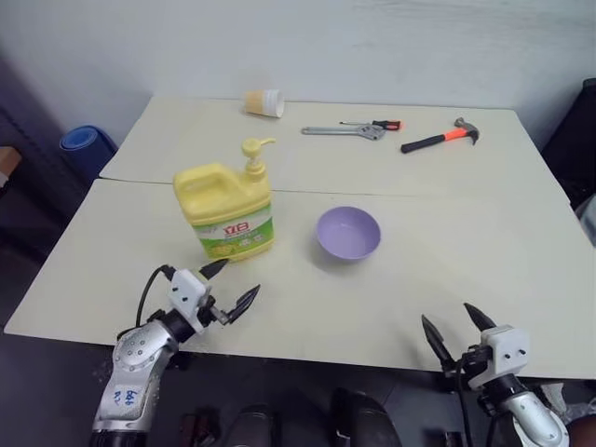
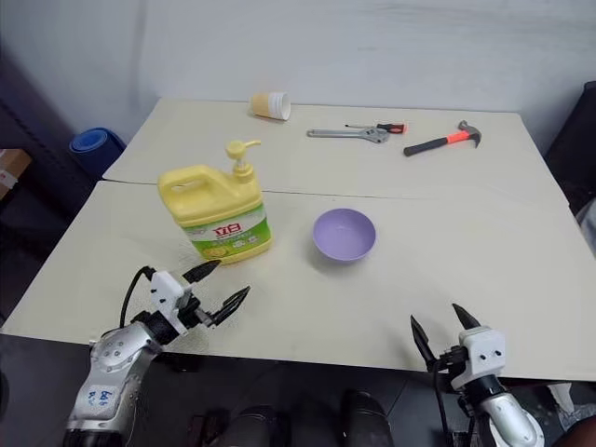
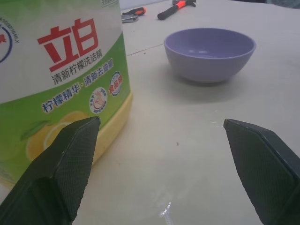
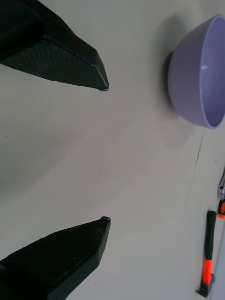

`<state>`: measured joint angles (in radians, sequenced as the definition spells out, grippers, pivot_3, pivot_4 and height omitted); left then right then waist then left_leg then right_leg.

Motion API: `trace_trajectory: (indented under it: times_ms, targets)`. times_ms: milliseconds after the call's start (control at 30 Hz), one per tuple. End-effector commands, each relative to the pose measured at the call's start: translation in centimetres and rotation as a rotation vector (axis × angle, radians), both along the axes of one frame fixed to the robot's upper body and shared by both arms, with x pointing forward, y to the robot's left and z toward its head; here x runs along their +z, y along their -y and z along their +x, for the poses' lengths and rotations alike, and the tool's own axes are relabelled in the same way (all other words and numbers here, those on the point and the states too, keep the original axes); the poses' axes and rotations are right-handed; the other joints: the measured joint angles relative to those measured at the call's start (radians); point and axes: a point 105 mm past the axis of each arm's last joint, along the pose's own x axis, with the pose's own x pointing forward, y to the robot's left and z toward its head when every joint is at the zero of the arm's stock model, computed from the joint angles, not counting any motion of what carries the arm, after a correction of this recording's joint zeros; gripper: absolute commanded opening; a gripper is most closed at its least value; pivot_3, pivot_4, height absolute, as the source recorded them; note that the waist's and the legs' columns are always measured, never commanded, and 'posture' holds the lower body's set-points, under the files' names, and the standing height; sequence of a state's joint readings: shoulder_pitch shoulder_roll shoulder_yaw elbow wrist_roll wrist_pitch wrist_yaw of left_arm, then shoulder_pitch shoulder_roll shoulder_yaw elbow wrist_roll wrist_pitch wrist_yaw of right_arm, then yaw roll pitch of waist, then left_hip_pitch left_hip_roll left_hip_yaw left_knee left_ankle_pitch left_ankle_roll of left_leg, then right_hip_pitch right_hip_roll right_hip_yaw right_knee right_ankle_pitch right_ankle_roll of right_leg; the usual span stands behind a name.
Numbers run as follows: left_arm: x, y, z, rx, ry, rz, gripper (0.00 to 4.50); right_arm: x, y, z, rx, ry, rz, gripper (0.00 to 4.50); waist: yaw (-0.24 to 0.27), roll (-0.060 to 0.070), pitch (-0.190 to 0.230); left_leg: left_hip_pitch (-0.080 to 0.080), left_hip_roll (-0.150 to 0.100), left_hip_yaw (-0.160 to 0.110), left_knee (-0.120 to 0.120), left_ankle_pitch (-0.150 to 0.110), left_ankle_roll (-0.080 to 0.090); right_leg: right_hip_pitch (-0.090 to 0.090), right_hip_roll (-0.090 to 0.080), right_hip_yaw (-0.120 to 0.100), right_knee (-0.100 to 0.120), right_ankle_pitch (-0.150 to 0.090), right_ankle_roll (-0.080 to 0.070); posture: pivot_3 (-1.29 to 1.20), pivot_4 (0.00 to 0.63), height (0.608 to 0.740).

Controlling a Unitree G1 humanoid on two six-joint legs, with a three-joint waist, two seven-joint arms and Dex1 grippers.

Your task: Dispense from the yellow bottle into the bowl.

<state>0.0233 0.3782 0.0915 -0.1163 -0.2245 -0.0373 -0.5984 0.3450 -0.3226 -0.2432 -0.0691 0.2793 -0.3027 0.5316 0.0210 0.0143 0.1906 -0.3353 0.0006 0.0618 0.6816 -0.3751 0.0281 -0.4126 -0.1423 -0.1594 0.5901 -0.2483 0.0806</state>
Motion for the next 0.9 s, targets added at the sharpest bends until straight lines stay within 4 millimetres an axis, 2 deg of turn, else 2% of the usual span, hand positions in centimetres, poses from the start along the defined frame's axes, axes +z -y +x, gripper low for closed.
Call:
trace_trajectory:
  times_ms: [33,67,167,267,333,433,533,700,900]
  targets:
    - [0.4,-0.1,-0.4,-0.017,0.024,0.040,4.48,1.4,-0.2,0.3,0.046,0.051,-0.025,4.50,0.001,0.000,0.000,0.000,0.000,0.000,0.000,0.000,0.000,0.000,0.000,0.000,0.000,0.000,0.000,0.00,0.150,0.740]
    - [0.5,-0.1,-0.5,-0.024,0.027,0.040,4.48,1.4,-0.3,0.5,0.062,0.049,-0.025,4.50,0.002,0.000,0.000,0.000,0.000,0.000,0.000,0.000,0.000,0.000,0.000,0.000,0.000,0.000,0.000,0.00,0.150,0.740]
    - [2.2,-0.5,-1.6,-0.099,-0.014,-0.025,4.48,3.9,-2.4,2.2,0.239,0.068,-0.001,4.50,-0.003,-0.001,0.001,0.000,0.000,0.000,0.001,-0.001,0.002,0.000,0.000,0.000,-0.001,0.000,0.000,0.00,0.150,0.740]
    - [3.7,-0.9,-2.9,-0.191,-0.060,-0.097,4.48,5.5,-4.2,3.3,0.370,0.058,-0.023,4.50,-0.001,-0.001,0.001,0.000,0.001,0.001,0.001,-0.001,0.002,0.000,-0.001,0.001,-0.001,0.000,0.000,0.00,0.150,0.740]
    - [5.0,-1.2,-4.2,-0.284,-0.116,-0.141,4.48,6.4,-5.7,4.8,0.462,0.016,-0.057,4.50,-0.005,-0.002,0.001,0.000,0.002,0.000,0.001,-0.001,0.001,0.000,0.000,0.001,0.000,0.000,-0.001,0.00,0.150,0.740]
    - [6.1,-1.3,-4.7,-0.356,-0.162,-0.137,4.48,7.3,-7.7,7.4,0.552,-0.038,-0.099,4.50,-0.004,-0.001,0.002,0.000,0.002,0.000,0.001,-0.001,0.001,-0.001,0.000,0.000,0.000,0.000,-0.002,0.00,0.150,0.740]
    - [7.0,-1.2,-4.2,-0.384,-0.144,-0.116,4.48,7.5,-10.3,10.6,0.635,-0.101,-0.175,4.50,-0.006,0.000,0.002,0.000,0.002,0.000,0.002,0.000,0.000,-0.001,0.000,0.000,0.000,0.000,-0.003,0.00,0.150,0.740]
    - [7.6,0.2,-4.1,-0.429,-0.112,-0.123,4.48,6.8,-14.2,13.6,0.684,-0.204,-0.231,4.50,-0.004,-0.001,0.002,-0.003,0.003,0.000,0.001,0.001,-0.002,-0.001,0.010,-0.001,0.001,0.000,-0.003,0.00,0.150,0.740]
    - [8.2,0.8,-4.7,-0.459,-0.103,-0.131,4.48,6.2,-16.9,14.9,0.700,-0.254,-0.274,4.50,-0.011,-0.001,0.002,-0.010,0.002,0.000,0.002,0.001,-0.001,-0.005,0.011,-0.002,-0.002,0.001,-0.001,0.00,0.150,0.740]
